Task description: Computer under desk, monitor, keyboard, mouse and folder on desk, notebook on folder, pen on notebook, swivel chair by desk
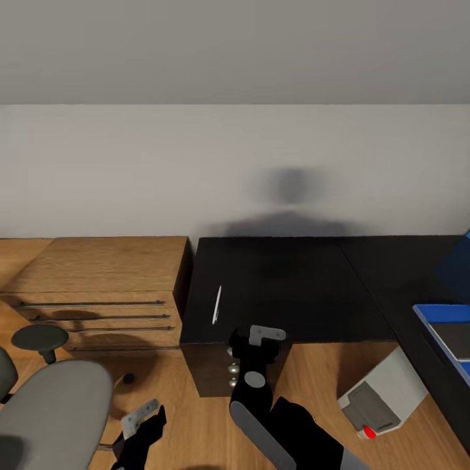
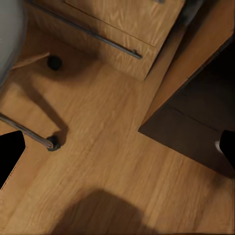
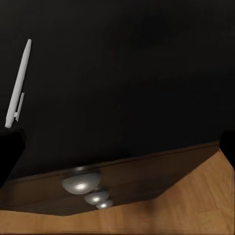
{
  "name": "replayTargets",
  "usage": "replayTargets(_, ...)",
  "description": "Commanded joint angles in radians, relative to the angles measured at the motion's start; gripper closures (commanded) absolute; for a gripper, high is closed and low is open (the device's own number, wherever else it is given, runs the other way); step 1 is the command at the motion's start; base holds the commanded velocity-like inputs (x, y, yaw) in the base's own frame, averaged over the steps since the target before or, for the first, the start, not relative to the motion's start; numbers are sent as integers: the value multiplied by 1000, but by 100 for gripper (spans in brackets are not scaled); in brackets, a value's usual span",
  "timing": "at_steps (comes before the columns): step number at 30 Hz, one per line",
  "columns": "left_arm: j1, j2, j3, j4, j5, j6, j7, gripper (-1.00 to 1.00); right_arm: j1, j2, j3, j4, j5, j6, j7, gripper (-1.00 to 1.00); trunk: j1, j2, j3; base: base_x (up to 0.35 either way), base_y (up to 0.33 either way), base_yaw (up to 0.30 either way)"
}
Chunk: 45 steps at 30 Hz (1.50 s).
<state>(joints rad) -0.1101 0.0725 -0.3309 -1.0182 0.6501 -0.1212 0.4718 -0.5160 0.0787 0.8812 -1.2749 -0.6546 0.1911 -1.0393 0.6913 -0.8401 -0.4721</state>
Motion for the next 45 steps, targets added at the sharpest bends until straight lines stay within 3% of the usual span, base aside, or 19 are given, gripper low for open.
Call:
replayTargets(1,-1,10,-6,-38,12,34,21,-100,-1,6,1,13,11,10,-6,-100,0,-1,-1,0,0,223)
replayTargets(2,-1,23,-5,-112,13,112,53,-100,-1,16,1,41,41,9,-3,-100,0,-1,-1,0,0,143)
replayTargets(4,-1,31,-5,-188,13,180,90,-100,-1,23,1,66,78,7,4,-100,0,-1,-1,0,0,103)
replayTargets(5,-2,37,-3,-261,15,233,129,-100,-1,30,2,90,121,2,18,-100,0,-1,-1,0,0,59)
replayTargets(9,-2,45,12,-423,42,311,229,-100,-1,46,0,141,228,-46,99,-100,0,-1,-1,0,0,32)
replayTargets(12,-2,47,55,-517,90,353,290,-100,-5,71,-6,207,272,-82,202,-100,0,-1,-1,0,0,10)
replayTargets(15,-2,48,126,-572,128,423,321,-100,-57,91,-23,313,293,-96,350,-100,0,-1,-1,0,0,4)
replayTargets(17,-2,47,163,-584,139,452,328,-100,-115,96,-55,402,295,-102,432,-100,0,-1,-1,0,0,1)
replayTargets(18,-2,46,187,-592,146,469,332,-100,-196,96,-131,540,287,-112,544,-100,0,-1,-1,0,0,0)
replayTargets(21,-1,46,196,-595,147,477,334,-100,-260,96,-209,661,280,-134,662,-100,0,-1,-1,0,0,0)
replayTargets(22,2,46,196,-596,145,479,335,-100,-300,96,-282,769,274,-175,767,-100,0,-1,-1,0,0,0)
replayTargets(25,9,46,181,-596,144,479,335,-100,-315,96,-325,876,270,-207,815,-100,0,-1,-1,6,3,0)
replayTargets(27,14,45,157,-596,143,477,334,-100,-318,96,-333,916,270,-224,829,-100,0,-1,-1,132,67,0)
replayTargets(28,15,45,125,-596,143,476,334,-100,-319,96,-336,932,268,-230,848,-100,0,-1,-1,240,134,0)
replayTargets(31,16,44,105,-595,143,476,336,-100,-320,96,-339,933,262,-233,865,-100,0,-1,-1,181,117,0)
replayTargets(37,16,44,96,-590,143,476,337,-100,-319,96,-339,911,206,-235,870,-100,0,-1,-1,39,25,0)
replayTargets(45,16,44,94,-576,143,476,337,-100,-320,96,-338,906,189,-237,871,-100,0,-1,0,4,3,87)
